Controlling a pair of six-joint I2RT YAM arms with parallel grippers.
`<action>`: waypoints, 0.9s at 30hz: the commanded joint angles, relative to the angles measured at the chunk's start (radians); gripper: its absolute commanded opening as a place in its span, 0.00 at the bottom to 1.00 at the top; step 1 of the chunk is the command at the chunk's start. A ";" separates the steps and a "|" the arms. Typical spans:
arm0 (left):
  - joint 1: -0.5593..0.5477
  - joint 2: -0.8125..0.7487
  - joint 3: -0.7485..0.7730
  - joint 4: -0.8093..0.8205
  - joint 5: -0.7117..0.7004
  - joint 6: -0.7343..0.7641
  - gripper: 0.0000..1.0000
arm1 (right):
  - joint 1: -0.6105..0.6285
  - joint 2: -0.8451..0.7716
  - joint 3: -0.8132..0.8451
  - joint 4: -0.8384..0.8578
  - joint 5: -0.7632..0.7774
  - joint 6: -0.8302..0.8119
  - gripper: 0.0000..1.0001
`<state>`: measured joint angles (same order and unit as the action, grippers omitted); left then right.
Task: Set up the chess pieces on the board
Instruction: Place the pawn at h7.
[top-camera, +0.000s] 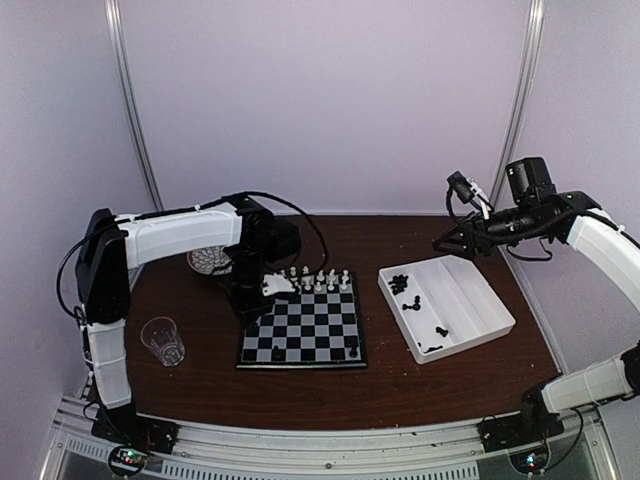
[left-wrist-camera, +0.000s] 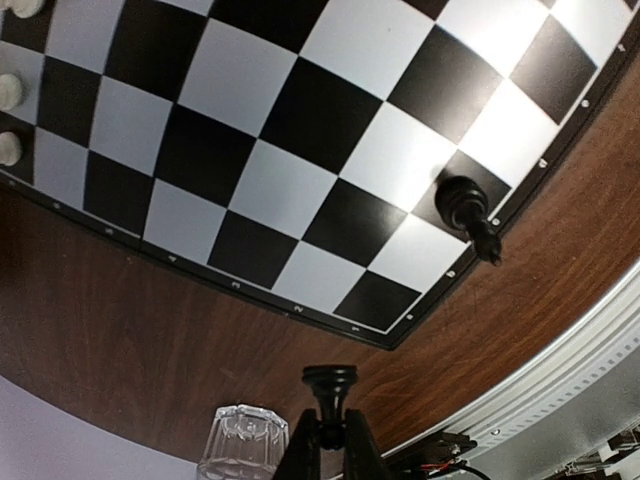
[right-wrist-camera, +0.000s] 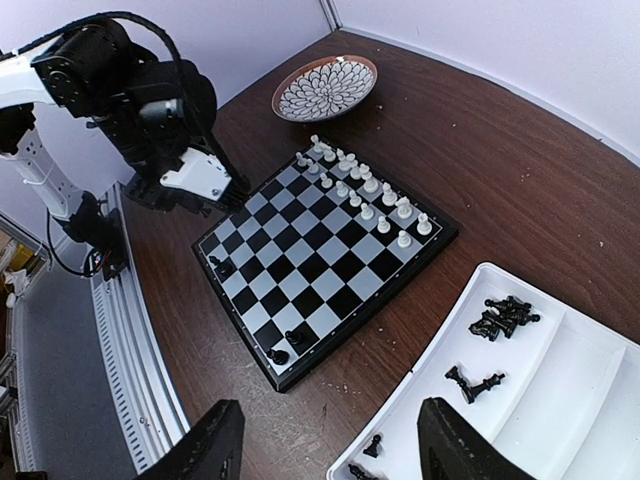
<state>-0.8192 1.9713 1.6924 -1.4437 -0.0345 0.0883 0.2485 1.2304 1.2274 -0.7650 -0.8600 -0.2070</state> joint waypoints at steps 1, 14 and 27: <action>0.013 0.047 -0.006 -0.055 -0.006 0.020 0.01 | 0.002 -0.026 -0.015 0.014 -0.023 -0.012 0.63; 0.041 0.159 0.003 -0.071 0.035 0.006 0.03 | 0.002 -0.014 -0.023 0.022 -0.039 -0.015 0.63; 0.043 0.237 0.038 -0.069 0.079 -0.001 0.08 | 0.002 -0.009 -0.026 0.019 -0.038 -0.023 0.63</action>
<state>-0.7841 2.1853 1.7008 -1.4967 0.0254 0.0906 0.2485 1.2282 1.2106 -0.7593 -0.8829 -0.2146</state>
